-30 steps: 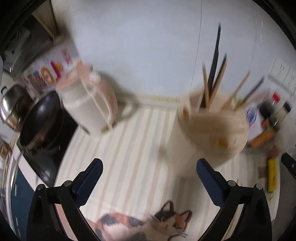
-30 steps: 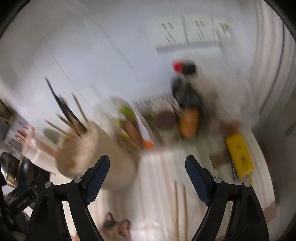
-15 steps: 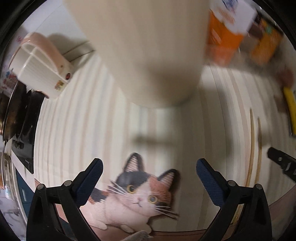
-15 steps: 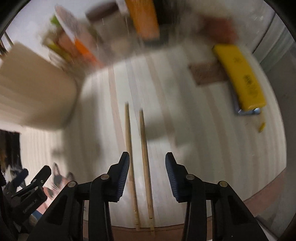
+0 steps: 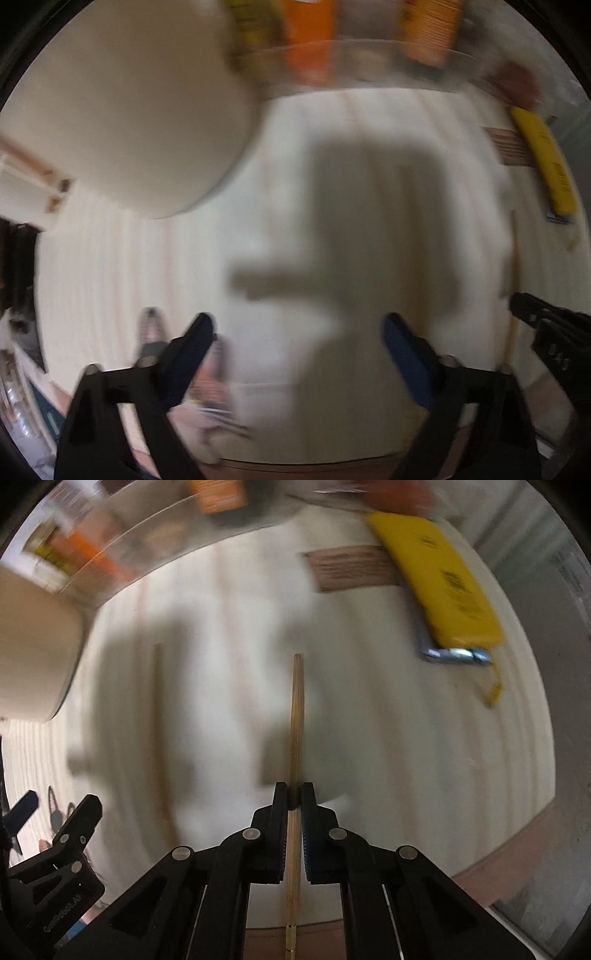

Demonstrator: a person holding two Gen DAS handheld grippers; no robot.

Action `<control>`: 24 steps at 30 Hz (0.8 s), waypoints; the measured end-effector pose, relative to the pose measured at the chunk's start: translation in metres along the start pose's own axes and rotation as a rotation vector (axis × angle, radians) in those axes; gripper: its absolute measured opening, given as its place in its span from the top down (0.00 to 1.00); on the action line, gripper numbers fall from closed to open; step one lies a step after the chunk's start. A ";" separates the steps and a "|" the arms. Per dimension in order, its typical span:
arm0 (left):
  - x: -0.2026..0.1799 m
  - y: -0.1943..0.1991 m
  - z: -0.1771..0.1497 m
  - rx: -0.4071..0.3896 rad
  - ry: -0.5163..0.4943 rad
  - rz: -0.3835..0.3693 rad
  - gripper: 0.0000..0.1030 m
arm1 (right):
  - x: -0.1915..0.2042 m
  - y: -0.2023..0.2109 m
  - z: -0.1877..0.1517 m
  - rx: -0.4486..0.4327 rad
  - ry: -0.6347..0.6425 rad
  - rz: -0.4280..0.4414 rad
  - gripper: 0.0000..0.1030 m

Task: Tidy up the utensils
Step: 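Grasp a wooden chopstick with the left tool while the right tool grasps another wooden one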

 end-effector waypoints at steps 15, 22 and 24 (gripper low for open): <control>-0.056 -0.006 0.000 0.017 -0.069 -0.087 0.96 | -0.063 0.003 -0.011 0.000 -0.118 -0.044 0.93; 0.031 0.009 -0.023 0.008 0.025 -0.034 0.96 | -0.003 0.008 -0.016 0.013 -0.064 0.060 0.93; 0.060 0.013 -0.035 0.012 0.061 -0.008 0.96 | 0.021 0.009 -0.018 0.023 -0.031 0.095 0.93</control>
Point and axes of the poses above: each gripper's, at about its wrist camera, not at the fingertips, and y roughly against the way its jaws point, x to its left, z to its top, the point moved 7 cm from there along -y, roughly the way its jaws point, and after that the axes turned 5 degrees about -x, right-handed, at the moved point
